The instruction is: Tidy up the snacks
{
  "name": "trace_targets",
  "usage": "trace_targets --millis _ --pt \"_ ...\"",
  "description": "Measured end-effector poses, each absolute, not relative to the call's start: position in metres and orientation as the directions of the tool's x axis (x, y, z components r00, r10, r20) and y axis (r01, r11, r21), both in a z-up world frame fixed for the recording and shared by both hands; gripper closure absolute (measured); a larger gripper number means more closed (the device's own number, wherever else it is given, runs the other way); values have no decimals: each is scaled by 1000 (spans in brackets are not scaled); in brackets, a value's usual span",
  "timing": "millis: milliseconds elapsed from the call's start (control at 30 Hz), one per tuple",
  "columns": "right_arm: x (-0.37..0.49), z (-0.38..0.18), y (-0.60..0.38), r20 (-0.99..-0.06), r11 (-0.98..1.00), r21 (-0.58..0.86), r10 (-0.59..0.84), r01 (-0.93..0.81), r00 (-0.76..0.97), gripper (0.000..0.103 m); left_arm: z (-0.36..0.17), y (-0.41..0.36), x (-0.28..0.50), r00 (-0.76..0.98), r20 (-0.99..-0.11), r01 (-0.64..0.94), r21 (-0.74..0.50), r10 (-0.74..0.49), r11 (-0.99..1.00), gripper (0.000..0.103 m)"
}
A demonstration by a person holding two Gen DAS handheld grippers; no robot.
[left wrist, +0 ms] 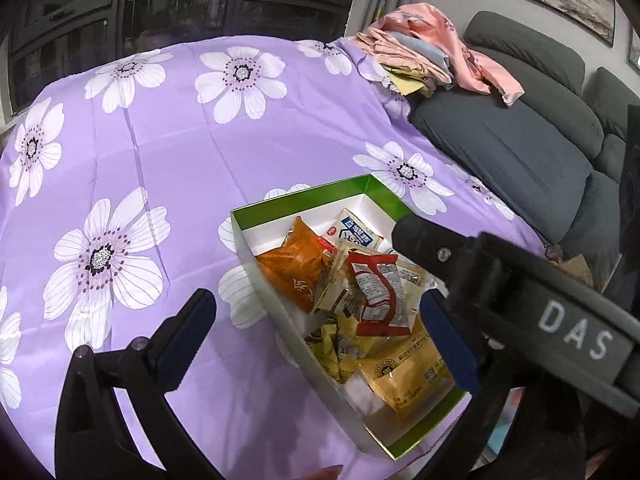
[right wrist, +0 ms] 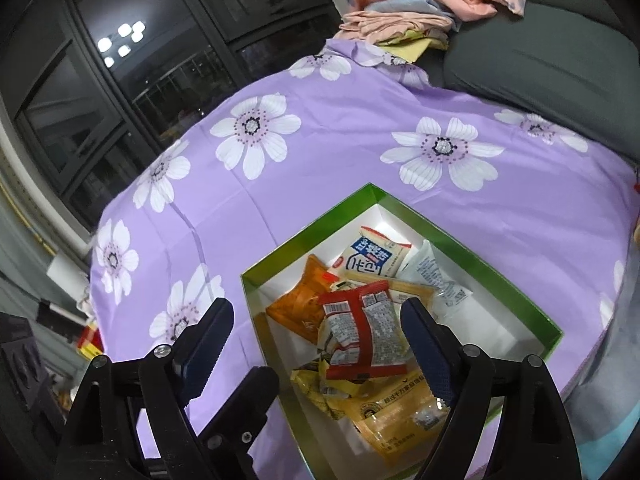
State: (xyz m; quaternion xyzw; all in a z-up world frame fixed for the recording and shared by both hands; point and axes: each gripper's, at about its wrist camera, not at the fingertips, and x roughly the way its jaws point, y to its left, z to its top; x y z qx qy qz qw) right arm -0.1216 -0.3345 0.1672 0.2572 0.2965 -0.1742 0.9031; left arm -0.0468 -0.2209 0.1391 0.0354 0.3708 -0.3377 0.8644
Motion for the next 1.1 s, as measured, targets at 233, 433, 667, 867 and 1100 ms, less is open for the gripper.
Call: trace_targets --millis 233,433,667,867,1100 --pt "-127 170 -335 -623 802 340 -200 492 756 17 144 -212 -49 521 -661 587 -181 -539 789 1" --pt "-127 170 -333 -623 807 339 -193 484 758 17 144 -210 -51 521 -663 579 -187 -537 793 1" --pt "-127 171 -331 -630 803 322 -214 501 747 17 143 -210 -52 507 -666 585 -199 -546 786 1" --pt "-126 169 -332 -640 798 315 -220 513 736 17 143 -211 -53 502 -668 587 -203 -549 784 1" --pt "-126 169 -335 -644 794 305 -234 526 728 17 141 -214 -55 497 -673 590 -199 -547 782 1"
